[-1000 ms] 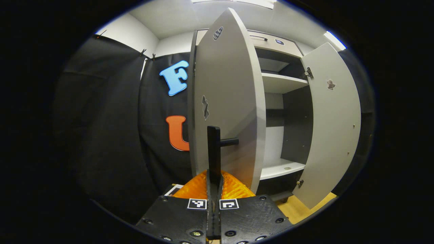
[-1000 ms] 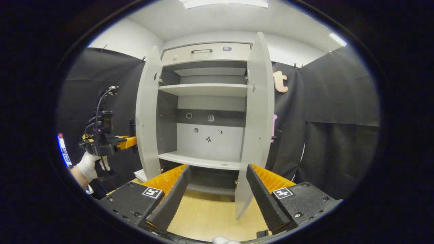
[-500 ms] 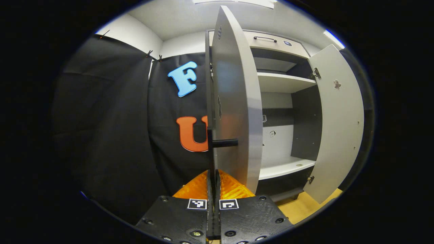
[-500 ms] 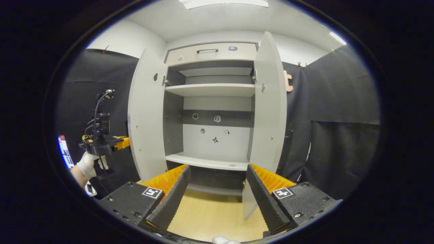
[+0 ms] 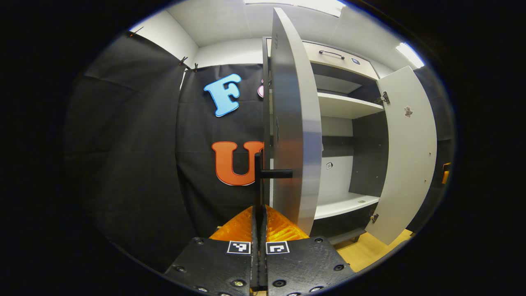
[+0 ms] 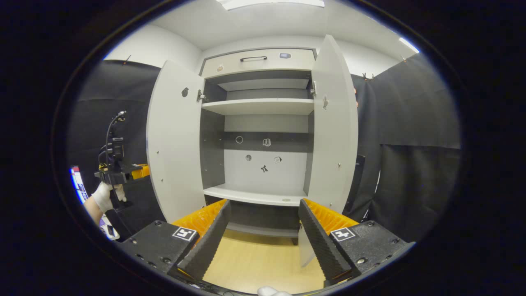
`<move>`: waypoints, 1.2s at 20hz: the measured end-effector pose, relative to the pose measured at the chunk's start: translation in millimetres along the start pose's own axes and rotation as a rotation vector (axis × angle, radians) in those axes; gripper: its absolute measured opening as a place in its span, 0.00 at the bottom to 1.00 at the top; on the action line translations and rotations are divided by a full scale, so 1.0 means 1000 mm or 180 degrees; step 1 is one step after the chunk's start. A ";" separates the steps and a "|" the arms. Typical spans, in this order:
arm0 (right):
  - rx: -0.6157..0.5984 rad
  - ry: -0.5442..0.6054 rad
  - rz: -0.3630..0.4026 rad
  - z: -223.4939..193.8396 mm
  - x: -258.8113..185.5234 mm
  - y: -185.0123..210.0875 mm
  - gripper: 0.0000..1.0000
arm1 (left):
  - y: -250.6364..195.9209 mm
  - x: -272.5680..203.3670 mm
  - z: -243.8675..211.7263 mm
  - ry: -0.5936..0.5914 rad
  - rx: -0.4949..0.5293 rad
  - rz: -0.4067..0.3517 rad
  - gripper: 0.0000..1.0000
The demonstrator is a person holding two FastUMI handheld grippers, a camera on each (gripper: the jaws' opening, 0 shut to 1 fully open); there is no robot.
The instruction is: Open the right door of the double-door shoe cabinet with the right hand, and open the left door with the left hand.
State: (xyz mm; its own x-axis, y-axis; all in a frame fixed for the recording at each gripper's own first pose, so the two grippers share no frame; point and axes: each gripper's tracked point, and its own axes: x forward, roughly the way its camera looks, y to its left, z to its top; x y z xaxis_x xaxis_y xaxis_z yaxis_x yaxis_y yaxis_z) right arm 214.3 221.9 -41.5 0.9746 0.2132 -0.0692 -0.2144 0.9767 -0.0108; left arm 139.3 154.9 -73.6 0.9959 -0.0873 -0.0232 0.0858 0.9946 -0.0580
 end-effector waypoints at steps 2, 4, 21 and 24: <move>-0.0008 0.0013 0.0012 -0.001 0.000 0.003 1.00 | 0.000 0.000 0.001 0.0007 0.0024 -0.0004 0.00; -0.0022 0.0015 0.0021 0.000 0.000 0.005 1.00 | -0.001 -0.001 0.001 0.0017 0.0003 0.0001 0.00; -0.0014 -0.0064 0.0176 0.010 -0.030 -0.024 1.00 | -0.015 -0.111 -0.019 0.0335 0.0293 0.0590 0.96; -0.0016 -0.0082 0.0215 0.015 -0.037 -0.036 1.00 | -0.048 -0.129 -0.003 0.0291 0.0257 0.0583 0.96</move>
State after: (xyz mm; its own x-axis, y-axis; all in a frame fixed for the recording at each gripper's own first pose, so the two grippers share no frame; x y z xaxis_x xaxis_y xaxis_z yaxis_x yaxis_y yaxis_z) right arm 186.7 179.3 -23.8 0.9592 0.2793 -0.0442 -0.2801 0.9599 -0.0119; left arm 6.9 118.2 -70.4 0.9887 0.0943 -0.1166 -0.0908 0.9952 0.0355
